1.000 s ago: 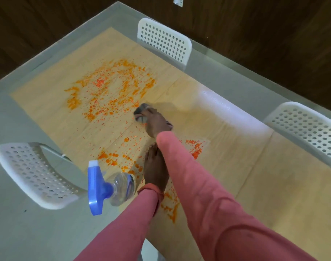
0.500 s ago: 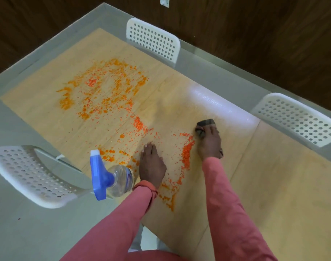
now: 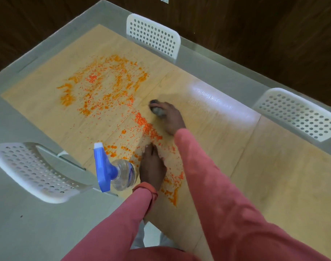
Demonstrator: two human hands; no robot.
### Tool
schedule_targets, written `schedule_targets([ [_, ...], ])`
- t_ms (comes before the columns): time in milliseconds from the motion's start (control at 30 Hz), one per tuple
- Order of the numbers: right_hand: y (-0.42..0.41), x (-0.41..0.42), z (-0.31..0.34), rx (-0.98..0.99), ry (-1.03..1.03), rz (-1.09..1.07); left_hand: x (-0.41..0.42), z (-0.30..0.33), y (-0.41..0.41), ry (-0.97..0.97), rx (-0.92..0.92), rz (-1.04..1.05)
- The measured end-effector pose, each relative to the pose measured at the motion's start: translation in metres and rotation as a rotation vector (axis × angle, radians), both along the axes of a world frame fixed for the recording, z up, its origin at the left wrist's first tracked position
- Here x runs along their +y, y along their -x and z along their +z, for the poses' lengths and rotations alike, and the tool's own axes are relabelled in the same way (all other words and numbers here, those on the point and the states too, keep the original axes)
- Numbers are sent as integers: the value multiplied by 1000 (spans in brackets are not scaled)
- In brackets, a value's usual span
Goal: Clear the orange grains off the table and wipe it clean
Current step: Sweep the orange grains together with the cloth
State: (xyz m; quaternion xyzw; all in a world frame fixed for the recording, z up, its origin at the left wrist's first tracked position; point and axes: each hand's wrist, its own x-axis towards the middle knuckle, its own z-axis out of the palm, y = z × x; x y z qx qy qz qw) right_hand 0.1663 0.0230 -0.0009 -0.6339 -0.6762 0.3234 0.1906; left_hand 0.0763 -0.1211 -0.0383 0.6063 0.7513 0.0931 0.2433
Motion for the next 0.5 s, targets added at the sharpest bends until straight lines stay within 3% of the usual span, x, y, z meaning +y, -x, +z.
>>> schedule_targets([
  [100,-60,-53,0,-81,-79,-226,-1,-3,1,-2,1,-28],
  [233,-83,-121,-31,-310,131,-499,-2,-7,4,5,19,-76],
  [333,-40,-120,-39,-372,178,-465,-6,-5,5,1,7,-78],
  [500,17,-53,-18,-315,159,-245,-20,-6,6,-9,9,-139],
])
